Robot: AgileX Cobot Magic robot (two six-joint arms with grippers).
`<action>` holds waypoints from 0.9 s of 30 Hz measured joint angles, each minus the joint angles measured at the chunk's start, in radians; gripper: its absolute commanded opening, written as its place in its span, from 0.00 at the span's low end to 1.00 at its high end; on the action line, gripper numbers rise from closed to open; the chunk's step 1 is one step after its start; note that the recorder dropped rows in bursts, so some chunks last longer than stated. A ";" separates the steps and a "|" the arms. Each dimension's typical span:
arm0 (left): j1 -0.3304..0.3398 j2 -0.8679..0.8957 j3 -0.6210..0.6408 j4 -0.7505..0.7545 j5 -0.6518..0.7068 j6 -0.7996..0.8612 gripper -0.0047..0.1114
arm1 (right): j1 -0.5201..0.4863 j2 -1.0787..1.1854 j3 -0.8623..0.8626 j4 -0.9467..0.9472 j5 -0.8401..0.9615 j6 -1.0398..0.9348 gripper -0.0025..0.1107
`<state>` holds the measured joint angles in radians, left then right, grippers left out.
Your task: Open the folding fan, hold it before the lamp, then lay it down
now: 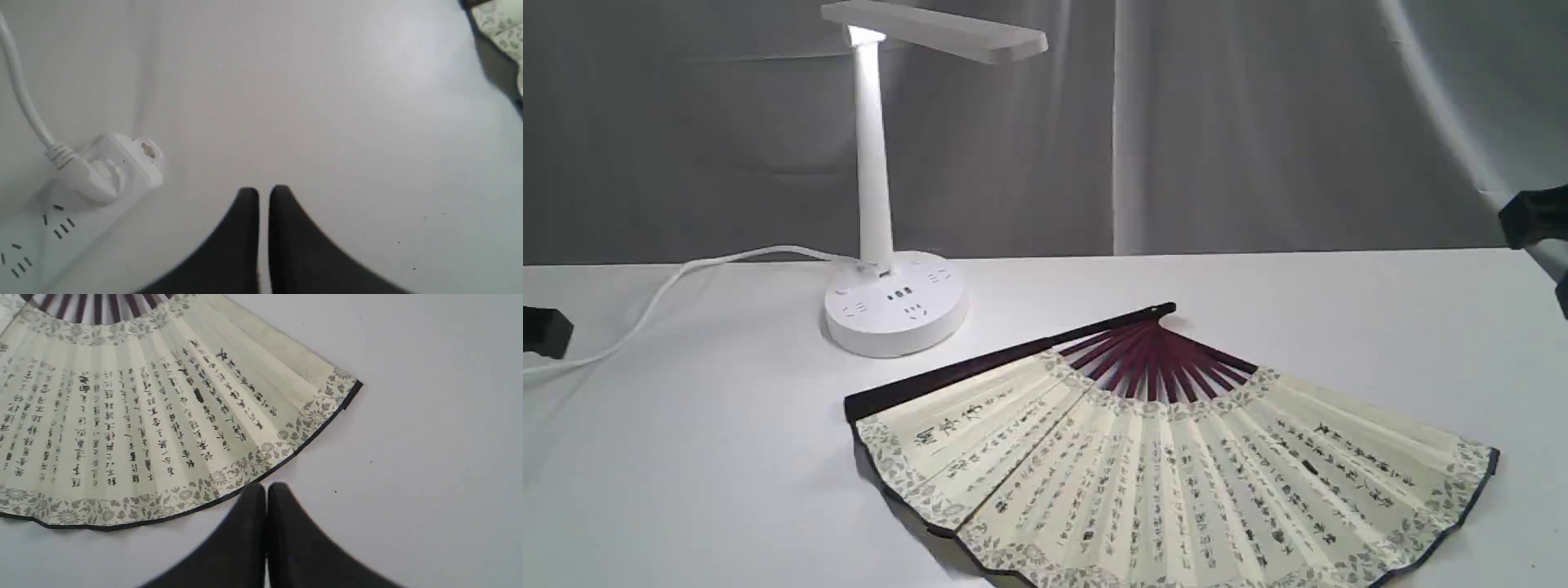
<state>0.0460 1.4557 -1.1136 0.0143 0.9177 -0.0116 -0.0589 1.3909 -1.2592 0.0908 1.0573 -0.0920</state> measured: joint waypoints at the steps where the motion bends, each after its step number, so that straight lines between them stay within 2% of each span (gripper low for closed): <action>1: 0.000 -0.030 0.000 0.000 0.000 0.000 0.06 | 0.007 -0.017 0.000 -0.011 0.000 0.008 0.02; 13: 0.000 -0.371 0.000 0.000 0.025 0.002 0.06 | 0.012 -0.280 0.000 -0.052 0.010 0.038 0.02; 27: 0.000 -0.834 0.000 -0.014 0.058 0.012 0.06 | 0.012 -0.740 0.000 -0.107 0.111 0.024 0.02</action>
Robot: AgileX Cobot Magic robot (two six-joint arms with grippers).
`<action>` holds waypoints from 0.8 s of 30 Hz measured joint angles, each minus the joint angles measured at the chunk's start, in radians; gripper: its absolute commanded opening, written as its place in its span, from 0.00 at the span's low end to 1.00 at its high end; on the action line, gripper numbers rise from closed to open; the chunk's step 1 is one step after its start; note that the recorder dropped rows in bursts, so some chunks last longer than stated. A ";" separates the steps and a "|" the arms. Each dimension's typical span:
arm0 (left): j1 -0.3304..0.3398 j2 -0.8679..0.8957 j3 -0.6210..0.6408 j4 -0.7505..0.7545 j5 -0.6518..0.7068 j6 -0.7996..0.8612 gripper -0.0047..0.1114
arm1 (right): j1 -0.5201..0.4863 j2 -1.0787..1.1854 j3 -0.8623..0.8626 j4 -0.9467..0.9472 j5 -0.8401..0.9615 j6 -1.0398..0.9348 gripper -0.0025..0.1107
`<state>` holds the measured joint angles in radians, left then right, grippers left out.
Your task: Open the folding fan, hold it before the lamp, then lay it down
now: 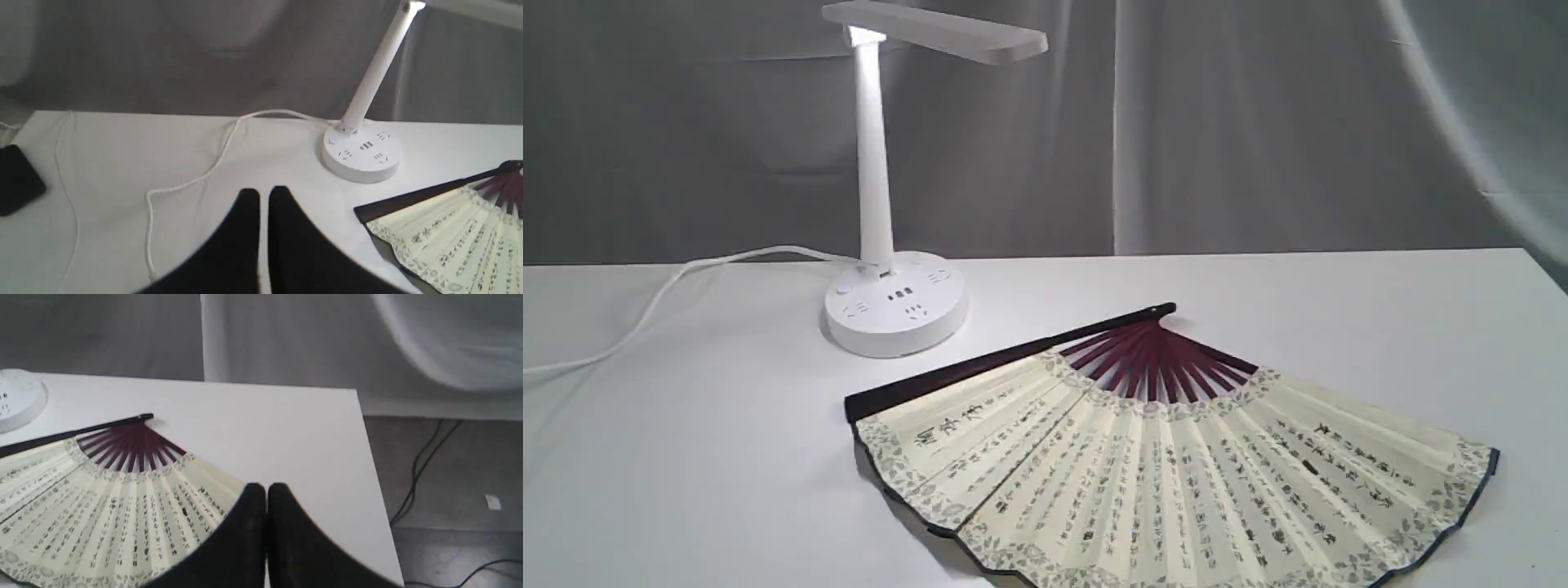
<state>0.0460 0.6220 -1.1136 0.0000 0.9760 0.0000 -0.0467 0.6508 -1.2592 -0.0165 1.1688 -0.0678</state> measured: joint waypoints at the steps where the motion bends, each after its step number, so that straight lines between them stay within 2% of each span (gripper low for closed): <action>1: 0.000 -0.038 0.000 0.000 0.010 0.000 0.06 | 0.000 -0.029 0.000 -0.005 0.003 0.000 0.02; 8: 0.000 -0.278 0.000 0.000 0.041 0.000 0.06 | 0.021 -0.230 0.000 -0.023 0.008 -0.003 0.02; 15: 0.000 -0.495 -0.002 0.009 0.149 0.000 0.06 | 0.047 -0.399 -0.002 -0.061 0.040 0.012 0.02; 24: 0.000 -0.623 -0.002 0.052 0.196 0.000 0.06 | 0.047 -0.595 0.000 -0.106 0.049 0.004 0.02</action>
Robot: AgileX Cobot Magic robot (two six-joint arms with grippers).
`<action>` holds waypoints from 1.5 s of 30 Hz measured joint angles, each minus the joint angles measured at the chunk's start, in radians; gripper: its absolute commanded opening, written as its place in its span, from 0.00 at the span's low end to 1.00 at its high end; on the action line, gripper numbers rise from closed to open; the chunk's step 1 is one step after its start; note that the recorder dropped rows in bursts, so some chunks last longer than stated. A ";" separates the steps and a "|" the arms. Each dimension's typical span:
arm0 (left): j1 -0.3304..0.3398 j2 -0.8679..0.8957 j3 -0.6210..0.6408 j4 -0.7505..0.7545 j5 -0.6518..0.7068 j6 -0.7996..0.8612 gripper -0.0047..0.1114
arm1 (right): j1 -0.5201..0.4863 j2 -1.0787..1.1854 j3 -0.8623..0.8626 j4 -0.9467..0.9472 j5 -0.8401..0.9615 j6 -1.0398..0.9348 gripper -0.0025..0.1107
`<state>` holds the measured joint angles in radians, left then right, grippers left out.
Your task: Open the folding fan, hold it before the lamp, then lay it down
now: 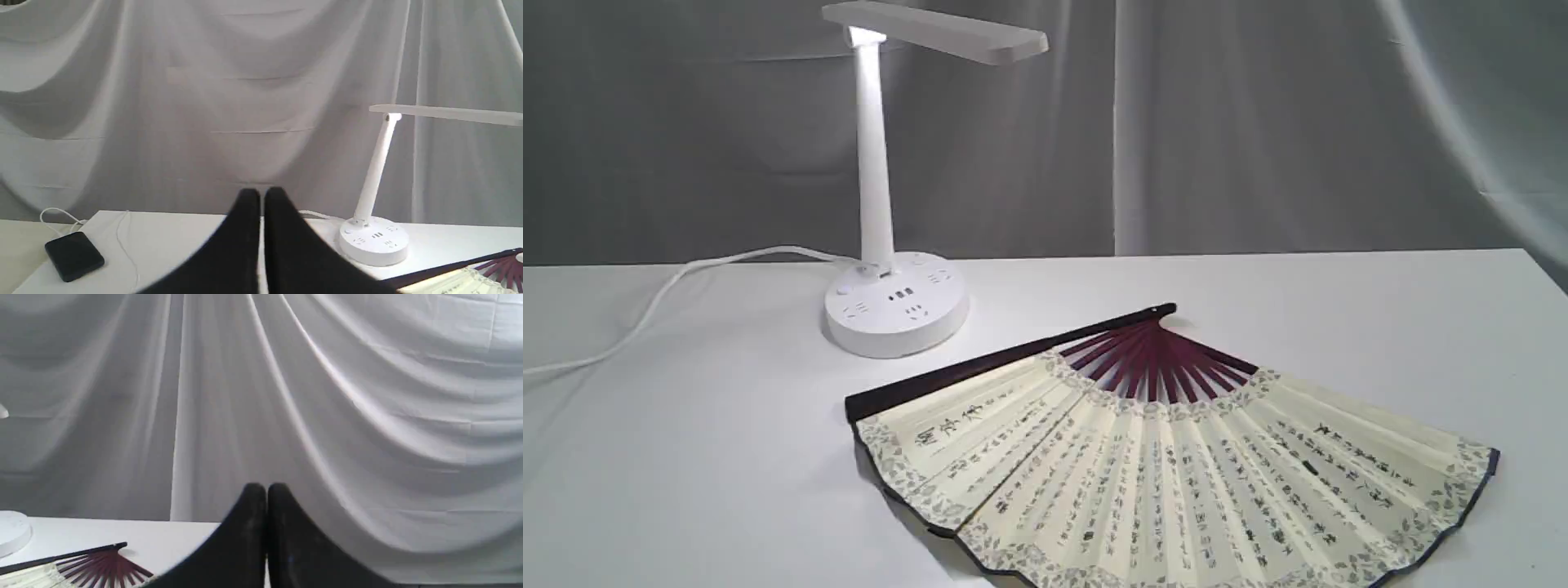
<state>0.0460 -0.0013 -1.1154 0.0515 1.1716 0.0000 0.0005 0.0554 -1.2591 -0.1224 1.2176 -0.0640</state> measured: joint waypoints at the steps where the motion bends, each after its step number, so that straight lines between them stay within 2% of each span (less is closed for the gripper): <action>1: 0.000 0.000 0.000 0.000 0.008 0.000 0.06 | 0.000 -0.021 0.000 -0.008 0.000 -0.001 0.02; 9: -0.041 0.000 0.003 -0.018 0.008 0.000 0.06 | 0.000 -0.055 0.002 -0.067 0.002 -0.004 0.02; 14: -0.043 0.000 0.018 -0.018 0.007 0.000 0.06 | 0.000 -0.055 0.004 -0.067 0.002 -0.004 0.02; 19: -0.043 0.000 0.114 -0.022 -0.057 0.000 0.06 | 0.000 -0.057 0.081 -0.071 -0.001 0.021 0.02; 21: -0.043 0.000 0.186 -0.039 -0.134 0.000 0.06 | 0.000 -0.058 0.144 -0.063 -0.028 0.031 0.02; 28: -0.043 0.004 0.432 -0.078 -0.426 0.000 0.06 | 0.000 -0.058 0.412 -0.040 -0.281 0.042 0.02; 37: -0.043 0.004 0.783 -0.089 -0.733 0.000 0.06 | 0.000 -0.053 0.847 -0.036 -0.734 0.042 0.02; 45: -0.043 0.004 1.025 -0.089 -1.040 0.000 0.06 | 0.000 -0.051 1.179 0.008 -1.144 0.042 0.02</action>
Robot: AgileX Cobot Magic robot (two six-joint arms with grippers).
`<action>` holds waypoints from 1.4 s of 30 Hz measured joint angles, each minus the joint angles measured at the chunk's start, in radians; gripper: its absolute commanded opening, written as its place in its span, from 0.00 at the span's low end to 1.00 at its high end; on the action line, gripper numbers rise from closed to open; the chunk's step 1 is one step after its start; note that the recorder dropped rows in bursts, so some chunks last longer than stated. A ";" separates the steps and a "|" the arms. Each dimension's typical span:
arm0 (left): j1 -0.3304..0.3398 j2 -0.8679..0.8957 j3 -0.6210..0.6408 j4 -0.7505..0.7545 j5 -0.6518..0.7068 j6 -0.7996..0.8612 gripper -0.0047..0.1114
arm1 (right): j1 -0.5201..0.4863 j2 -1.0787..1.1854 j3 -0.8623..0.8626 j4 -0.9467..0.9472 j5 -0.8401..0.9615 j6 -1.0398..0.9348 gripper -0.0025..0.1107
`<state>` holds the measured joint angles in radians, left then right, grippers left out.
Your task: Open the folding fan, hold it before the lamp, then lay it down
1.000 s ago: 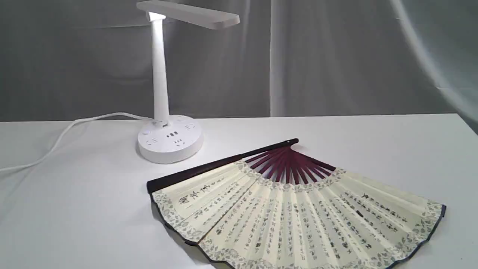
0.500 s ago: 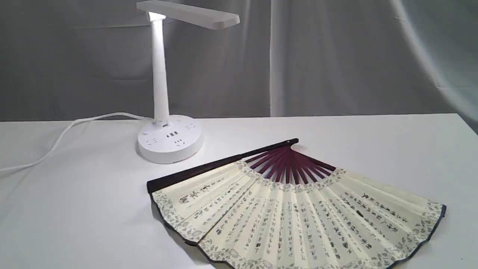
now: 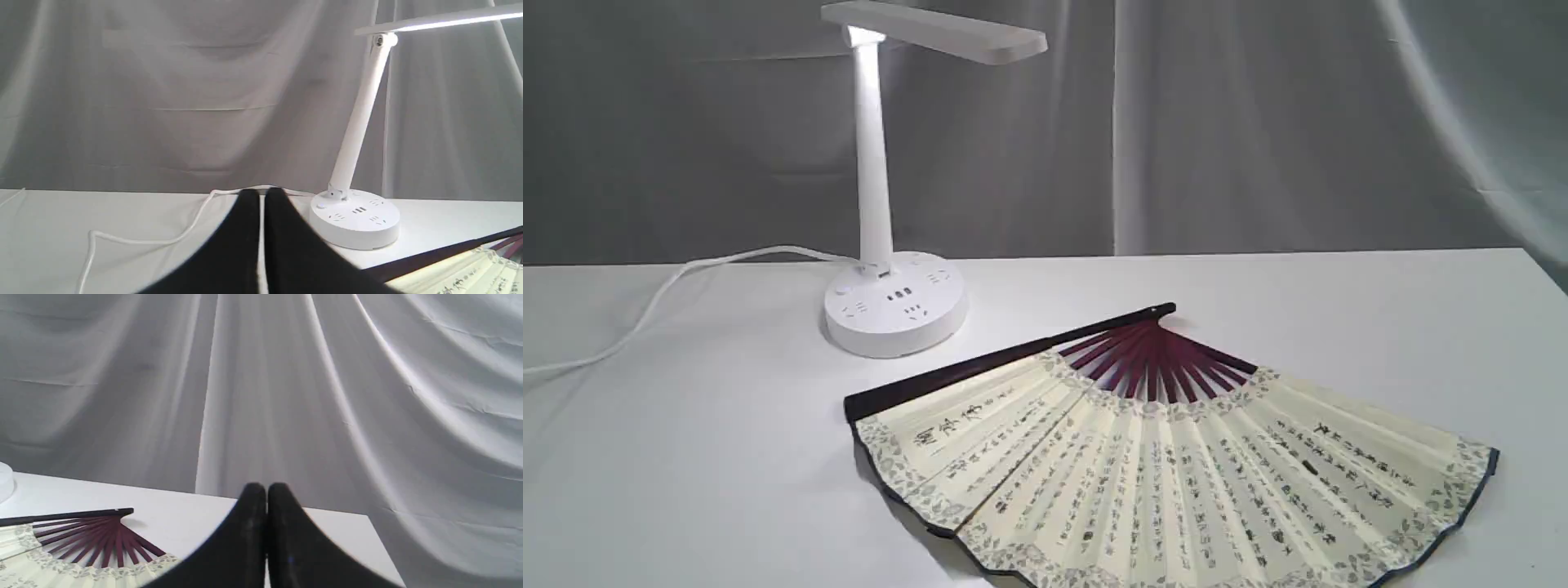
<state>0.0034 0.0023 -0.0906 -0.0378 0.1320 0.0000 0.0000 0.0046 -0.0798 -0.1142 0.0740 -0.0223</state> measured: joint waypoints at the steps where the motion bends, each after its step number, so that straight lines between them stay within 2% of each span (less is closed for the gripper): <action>1: 0.000 0.000 0.013 0.000 -0.017 0.000 0.06 | 0.000 0.000 0.038 0.016 -0.046 0.000 0.02; 4: 0.000 0.000 0.067 0.000 -0.077 0.000 0.06 | 0.000 0.000 0.071 0.066 -0.065 0.000 0.02; 14: 0.000 0.000 0.086 -0.002 -0.057 0.000 0.06 | 0.000 0.000 0.077 0.195 0.038 0.022 0.02; 24: 0.000 0.000 0.086 -0.004 0.063 0.000 0.06 | 0.000 0.000 0.077 0.083 0.125 0.022 0.02; 42: 0.000 0.000 0.086 -0.004 0.077 0.000 0.06 | 0.000 0.000 0.077 0.079 0.128 0.022 0.02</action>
<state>0.0034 0.0023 -0.0043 -0.0418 0.2092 0.0000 0.0000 0.0046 -0.0027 -0.0353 0.2016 0.0000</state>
